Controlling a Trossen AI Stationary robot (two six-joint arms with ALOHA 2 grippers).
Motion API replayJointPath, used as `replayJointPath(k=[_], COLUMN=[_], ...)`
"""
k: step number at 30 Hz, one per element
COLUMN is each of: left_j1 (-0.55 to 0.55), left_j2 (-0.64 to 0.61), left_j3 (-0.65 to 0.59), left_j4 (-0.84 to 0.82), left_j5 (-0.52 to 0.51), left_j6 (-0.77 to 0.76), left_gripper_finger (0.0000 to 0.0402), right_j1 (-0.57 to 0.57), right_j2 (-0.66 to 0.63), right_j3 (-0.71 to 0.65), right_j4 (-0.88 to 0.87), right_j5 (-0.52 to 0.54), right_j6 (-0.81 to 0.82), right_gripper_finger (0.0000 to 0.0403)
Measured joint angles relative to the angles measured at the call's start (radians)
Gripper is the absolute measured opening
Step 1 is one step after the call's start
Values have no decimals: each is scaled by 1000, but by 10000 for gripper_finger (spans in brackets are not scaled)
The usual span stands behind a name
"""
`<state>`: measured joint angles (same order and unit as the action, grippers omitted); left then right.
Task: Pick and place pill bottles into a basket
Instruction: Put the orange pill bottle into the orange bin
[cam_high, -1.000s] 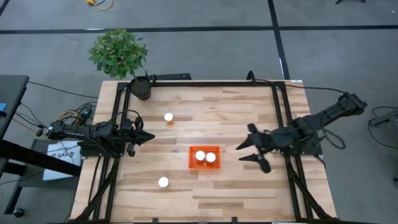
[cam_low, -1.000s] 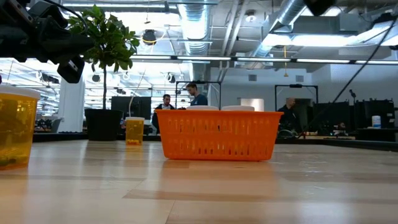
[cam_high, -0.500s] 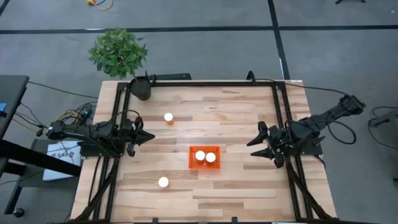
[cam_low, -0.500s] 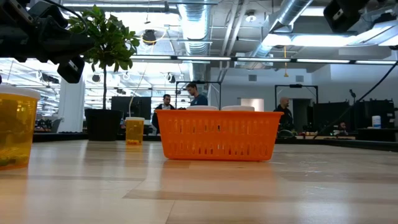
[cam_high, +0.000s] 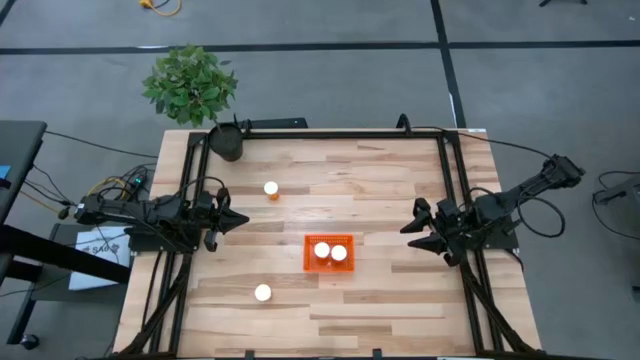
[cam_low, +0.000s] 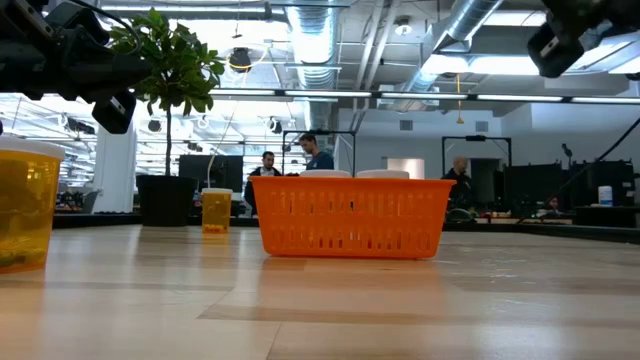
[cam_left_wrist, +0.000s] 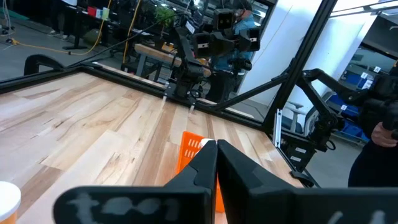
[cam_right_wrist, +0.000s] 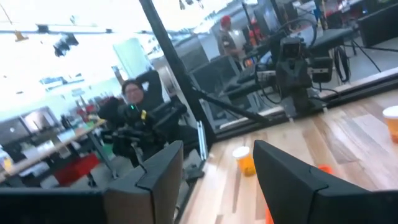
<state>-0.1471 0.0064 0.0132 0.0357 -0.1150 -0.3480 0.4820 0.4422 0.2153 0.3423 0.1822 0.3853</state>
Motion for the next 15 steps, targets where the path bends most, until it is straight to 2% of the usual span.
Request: replayJointPath(k=[5, 15], left_j1=[0, 0], left_j2=[0, 0], left_j3=[0, 0], left_j4=[0, 0], left_j5=[0, 0], left_j6=[0, 0], left_gripper_finger=[0, 0], right_j1=[0, 0], right_j2=[-27, -64], right_j3=[-57, -118], right_j4=[85, 126], right_j5=[0, 0], right_j6=[8, 23], right_gripper_finger=[185, 182])
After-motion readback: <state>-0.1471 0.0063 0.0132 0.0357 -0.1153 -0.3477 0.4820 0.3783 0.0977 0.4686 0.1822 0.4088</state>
